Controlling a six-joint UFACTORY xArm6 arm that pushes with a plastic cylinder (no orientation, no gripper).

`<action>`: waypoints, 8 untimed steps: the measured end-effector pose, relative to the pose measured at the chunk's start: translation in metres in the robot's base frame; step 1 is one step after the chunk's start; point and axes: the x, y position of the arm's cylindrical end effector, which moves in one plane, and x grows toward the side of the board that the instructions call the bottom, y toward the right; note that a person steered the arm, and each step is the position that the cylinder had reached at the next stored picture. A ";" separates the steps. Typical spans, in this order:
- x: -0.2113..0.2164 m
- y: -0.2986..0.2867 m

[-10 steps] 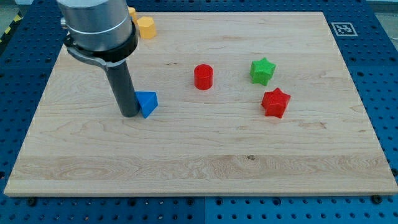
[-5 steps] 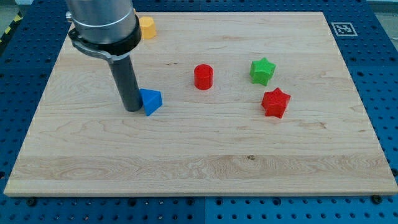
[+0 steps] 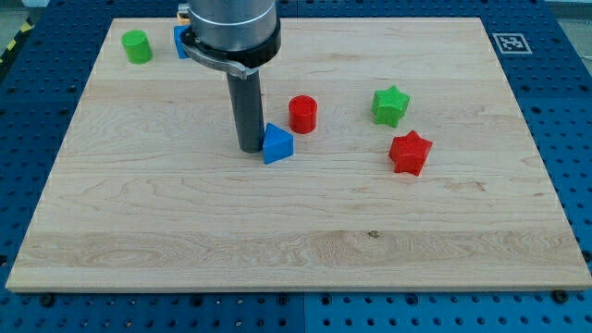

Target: Push the triangle below the right side of the red circle

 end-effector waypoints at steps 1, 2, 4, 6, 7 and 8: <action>-0.005 0.000; -0.008 0.001; -0.002 0.031; 0.016 0.075; 0.016 0.081; -0.006 0.031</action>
